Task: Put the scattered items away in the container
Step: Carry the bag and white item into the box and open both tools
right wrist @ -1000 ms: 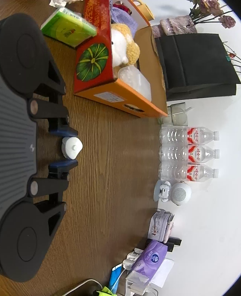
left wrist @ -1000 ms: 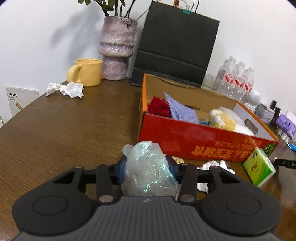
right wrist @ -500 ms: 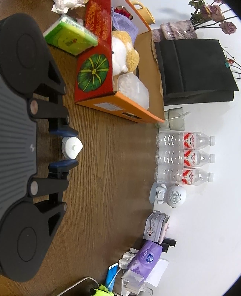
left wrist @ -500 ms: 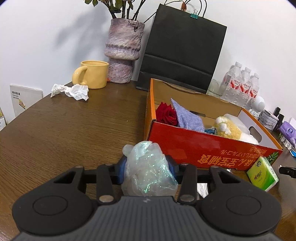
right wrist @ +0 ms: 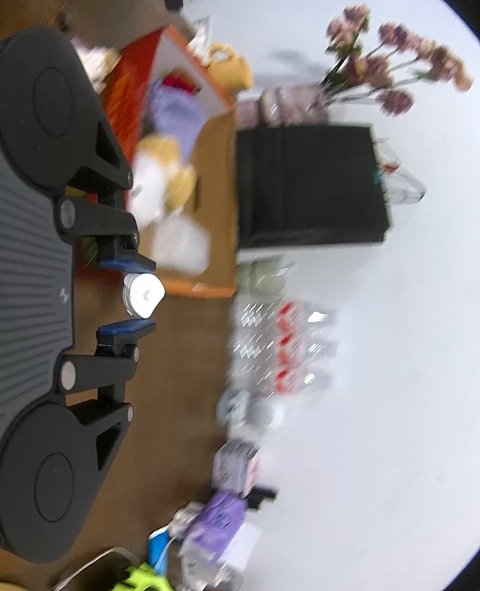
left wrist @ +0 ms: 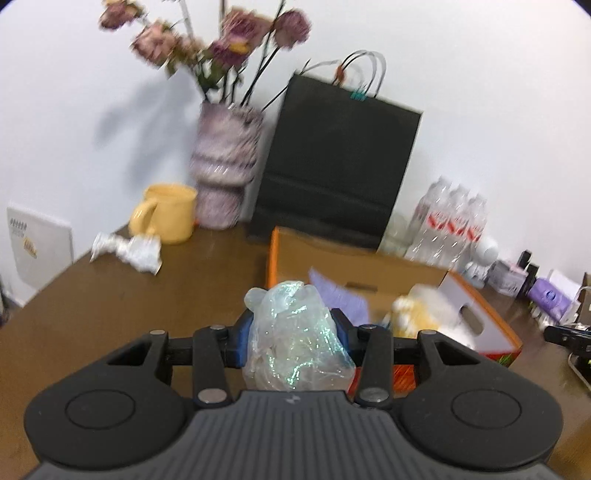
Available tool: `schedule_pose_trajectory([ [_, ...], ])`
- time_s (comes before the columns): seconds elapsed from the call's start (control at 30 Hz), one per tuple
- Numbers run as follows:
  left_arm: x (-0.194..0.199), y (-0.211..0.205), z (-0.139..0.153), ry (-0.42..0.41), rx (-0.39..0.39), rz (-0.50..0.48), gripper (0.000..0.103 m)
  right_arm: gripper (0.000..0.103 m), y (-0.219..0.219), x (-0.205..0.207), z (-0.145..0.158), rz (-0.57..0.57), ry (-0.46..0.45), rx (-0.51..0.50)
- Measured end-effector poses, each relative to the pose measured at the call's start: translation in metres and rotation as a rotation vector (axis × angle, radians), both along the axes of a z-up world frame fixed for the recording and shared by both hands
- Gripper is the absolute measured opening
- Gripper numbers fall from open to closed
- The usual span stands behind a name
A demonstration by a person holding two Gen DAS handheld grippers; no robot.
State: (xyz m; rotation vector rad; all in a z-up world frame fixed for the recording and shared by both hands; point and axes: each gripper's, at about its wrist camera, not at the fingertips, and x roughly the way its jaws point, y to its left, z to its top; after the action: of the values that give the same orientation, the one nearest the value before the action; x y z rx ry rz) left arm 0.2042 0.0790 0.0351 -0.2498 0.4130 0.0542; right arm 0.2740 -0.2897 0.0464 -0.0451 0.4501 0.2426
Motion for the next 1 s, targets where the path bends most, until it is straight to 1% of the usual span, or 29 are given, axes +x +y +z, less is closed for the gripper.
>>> schedule_pose_trajectory([
  [0.13, 0.018, -0.016, 0.02, -0.049, 0.003, -0.04, 0.043, 0.026, 0.028, 0.011, 0.014, 0.041, -0.028, 0.017],
  [0.27, 0.047, -0.032, 0.022, -0.079, -0.039, -0.074, 0.043, 0.026, 0.05, 0.033, 0.012, 0.066, -0.009, 0.059],
  [0.33, 0.062, -0.041, 0.021, -0.064, -0.033, -0.104, 0.043, 0.026, 0.058, 0.046, 0.007, 0.067, 0.003, 0.048],
  [0.4, 0.077, -0.046, 0.018, -0.052, -0.033, -0.108, 0.043, 0.026, 0.066, 0.055, 0.002, 0.074, 0.018, 0.042],
  [0.47, 0.092, -0.053, 0.011, -0.031, -0.017, -0.114, 0.043, 0.026, 0.071, 0.066, -0.006, 0.078, 0.035, 0.017],
  [0.57, 0.104, -0.058, -0.005, 0.018, 0.026, -0.118, 0.043, 0.026, 0.071, 0.078, -0.019, 0.066, 0.073, 0.001],
  [0.63, 0.109, -0.058, -0.013, 0.045, 0.021, -0.116, 0.043, 0.026, 0.071, 0.083, -0.024, 0.065, 0.094, -0.003],
  [0.73, 0.112, -0.056, -0.019, 0.061, 0.023, -0.114, 0.044, 0.026, 0.07, 0.085, -0.029, 0.062, 0.104, -0.008],
  [0.8, 0.112, -0.054, -0.021, 0.067, 0.021, -0.114, 0.047, 0.026, 0.069, 0.085, -0.029, 0.061, 0.107, -0.002],
  [0.83, 0.113, -0.054, -0.021, 0.072, 0.017, -0.12, 0.052, 0.026, 0.069, 0.086, -0.029, 0.063, 0.113, 0.0],
  [0.87, 0.114, -0.055, -0.022, 0.08, 0.014, -0.127, 0.063, 0.028, 0.068, 0.086, -0.028, 0.063, 0.117, 0.005],
  [0.9, 0.114, -0.056, -0.022, 0.091, 0.012, -0.127, 0.073, 0.043, 0.067, 0.086, -0.028, 0.058, 0.123, 0.015],
  [0.93, 0.114, -0.057, -0.022, 0.097, 0.016, -0.124, 0.091, 0.055, 0.066, 0.087, -0.027, 0.05, 0.132, 0.022],
  [0.97, 0.113, -0.059, -0.022, 0.096, 0.029, -0.119, 0.1, 0.082, 0.065, 0.087, -0.026, 0.048, 0.141, 0.026],
  [1.0, 0.112, -0.061, -0.021, 0.087, 0.044, -0.114, 0.103, 0.097, 0.065, 0.088, -0.026, 0.055, 0.148, 0.021],
])
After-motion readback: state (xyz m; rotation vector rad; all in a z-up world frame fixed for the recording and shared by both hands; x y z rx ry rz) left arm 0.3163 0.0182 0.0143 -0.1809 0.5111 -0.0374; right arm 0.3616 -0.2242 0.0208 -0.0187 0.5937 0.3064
